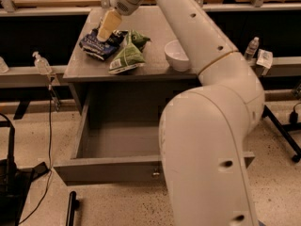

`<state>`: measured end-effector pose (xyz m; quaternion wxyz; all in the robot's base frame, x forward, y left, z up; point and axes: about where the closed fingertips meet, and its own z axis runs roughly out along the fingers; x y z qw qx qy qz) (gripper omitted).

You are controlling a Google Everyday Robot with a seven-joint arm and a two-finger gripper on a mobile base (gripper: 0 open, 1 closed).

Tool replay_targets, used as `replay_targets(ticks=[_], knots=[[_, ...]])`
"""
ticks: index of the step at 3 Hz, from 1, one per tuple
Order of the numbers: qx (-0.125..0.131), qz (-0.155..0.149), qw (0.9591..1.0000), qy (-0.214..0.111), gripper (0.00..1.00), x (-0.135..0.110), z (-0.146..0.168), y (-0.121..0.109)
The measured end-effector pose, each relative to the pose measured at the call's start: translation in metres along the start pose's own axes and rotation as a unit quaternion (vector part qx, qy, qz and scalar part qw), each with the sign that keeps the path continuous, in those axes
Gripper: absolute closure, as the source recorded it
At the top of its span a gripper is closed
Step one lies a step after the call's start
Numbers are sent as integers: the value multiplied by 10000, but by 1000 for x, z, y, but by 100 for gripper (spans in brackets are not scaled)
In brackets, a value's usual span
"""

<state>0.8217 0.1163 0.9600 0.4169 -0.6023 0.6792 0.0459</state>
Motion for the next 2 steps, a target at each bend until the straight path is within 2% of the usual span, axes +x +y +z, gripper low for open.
replay_targets(ticks=[1, 2], knots=[[12, 511, 9986, -106, 0, 5, 35, -3], [-16, 846, 9963, -163, 0, 10, 67, 1]])
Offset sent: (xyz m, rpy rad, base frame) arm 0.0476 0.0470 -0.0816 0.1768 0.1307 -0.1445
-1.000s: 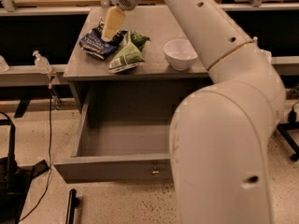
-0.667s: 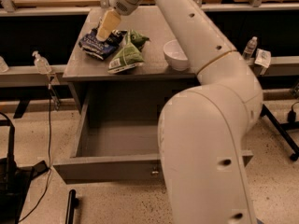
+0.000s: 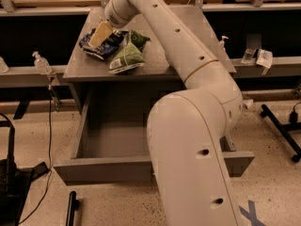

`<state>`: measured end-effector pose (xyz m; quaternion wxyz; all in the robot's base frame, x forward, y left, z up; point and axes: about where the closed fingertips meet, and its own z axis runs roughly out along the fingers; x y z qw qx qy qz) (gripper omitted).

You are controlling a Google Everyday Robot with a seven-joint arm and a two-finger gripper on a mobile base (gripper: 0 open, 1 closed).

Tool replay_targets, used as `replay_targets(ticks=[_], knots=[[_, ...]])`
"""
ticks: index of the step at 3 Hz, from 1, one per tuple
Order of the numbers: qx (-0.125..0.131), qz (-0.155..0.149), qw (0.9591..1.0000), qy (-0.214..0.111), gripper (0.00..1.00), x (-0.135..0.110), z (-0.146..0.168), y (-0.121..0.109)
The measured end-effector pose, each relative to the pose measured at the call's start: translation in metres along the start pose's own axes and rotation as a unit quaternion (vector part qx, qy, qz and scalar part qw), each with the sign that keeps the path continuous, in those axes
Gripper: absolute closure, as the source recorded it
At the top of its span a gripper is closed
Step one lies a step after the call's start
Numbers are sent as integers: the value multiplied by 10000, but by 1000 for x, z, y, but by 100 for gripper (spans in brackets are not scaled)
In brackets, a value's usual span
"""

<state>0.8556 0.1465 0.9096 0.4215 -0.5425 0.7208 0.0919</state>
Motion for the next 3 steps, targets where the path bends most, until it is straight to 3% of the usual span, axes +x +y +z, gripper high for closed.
replay_targets(ticks=[1, 3], knots=[[42, 139, 9999, -80, 18, 5, 24, 2], [127, 324, 9993, -168, 62, 21, 37, 5]])
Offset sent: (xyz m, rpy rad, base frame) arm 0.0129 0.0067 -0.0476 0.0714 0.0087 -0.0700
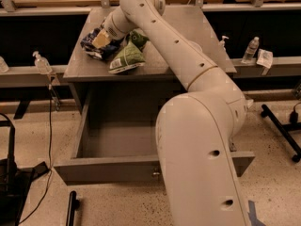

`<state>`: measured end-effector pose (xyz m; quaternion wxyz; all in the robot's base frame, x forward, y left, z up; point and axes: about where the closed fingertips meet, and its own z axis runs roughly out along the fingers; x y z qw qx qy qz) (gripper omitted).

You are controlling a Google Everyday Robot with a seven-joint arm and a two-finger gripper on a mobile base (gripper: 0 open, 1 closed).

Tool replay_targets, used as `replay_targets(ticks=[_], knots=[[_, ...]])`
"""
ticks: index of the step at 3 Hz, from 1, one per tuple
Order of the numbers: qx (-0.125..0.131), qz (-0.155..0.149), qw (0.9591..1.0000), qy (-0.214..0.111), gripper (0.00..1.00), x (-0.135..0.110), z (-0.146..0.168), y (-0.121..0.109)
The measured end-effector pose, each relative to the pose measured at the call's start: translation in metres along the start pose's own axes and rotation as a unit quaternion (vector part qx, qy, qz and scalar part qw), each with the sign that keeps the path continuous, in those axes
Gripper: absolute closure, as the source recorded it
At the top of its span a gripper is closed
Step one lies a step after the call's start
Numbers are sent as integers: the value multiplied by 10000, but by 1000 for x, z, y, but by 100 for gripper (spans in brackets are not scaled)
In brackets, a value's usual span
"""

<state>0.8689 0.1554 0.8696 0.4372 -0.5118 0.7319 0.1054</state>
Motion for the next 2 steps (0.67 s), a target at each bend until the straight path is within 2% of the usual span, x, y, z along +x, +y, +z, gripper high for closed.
replay_targets(ticks=[1, 2], knots=[[140, -8, 9993, -338, 95, 0, -20, 3], [296, -191, 9968, -724, 100, -12, -44, 5]])
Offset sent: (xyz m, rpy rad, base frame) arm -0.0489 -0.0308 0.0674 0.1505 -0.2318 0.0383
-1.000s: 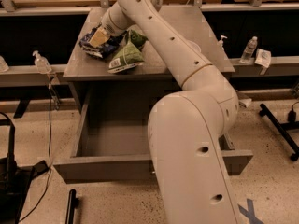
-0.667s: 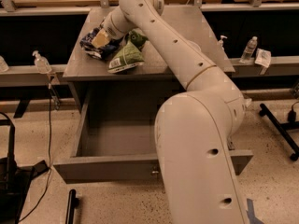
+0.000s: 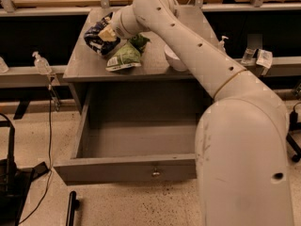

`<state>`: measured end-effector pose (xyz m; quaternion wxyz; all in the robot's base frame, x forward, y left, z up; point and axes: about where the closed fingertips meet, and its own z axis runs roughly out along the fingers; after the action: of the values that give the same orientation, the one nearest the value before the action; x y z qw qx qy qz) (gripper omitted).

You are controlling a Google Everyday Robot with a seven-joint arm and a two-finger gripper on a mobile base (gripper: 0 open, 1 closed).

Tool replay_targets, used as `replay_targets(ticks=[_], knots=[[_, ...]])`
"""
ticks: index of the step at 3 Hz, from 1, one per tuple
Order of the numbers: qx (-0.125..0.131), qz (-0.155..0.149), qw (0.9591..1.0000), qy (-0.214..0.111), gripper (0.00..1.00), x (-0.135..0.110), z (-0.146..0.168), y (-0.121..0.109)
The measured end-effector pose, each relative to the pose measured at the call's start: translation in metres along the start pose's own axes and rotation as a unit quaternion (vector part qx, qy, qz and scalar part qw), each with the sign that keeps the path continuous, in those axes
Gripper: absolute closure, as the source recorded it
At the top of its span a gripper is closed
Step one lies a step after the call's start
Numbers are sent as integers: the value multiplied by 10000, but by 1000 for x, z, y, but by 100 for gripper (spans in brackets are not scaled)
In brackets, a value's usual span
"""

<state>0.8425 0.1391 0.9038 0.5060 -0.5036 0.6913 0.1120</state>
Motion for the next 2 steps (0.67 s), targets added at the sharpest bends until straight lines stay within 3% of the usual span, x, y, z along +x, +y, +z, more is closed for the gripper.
replay_targets(ticks=[1, 2], knots=[[223, -367, 9980, -460, 100, -28, -33, -2], [45, -1138, 9892, -918, 100, -64, -75, 34]])
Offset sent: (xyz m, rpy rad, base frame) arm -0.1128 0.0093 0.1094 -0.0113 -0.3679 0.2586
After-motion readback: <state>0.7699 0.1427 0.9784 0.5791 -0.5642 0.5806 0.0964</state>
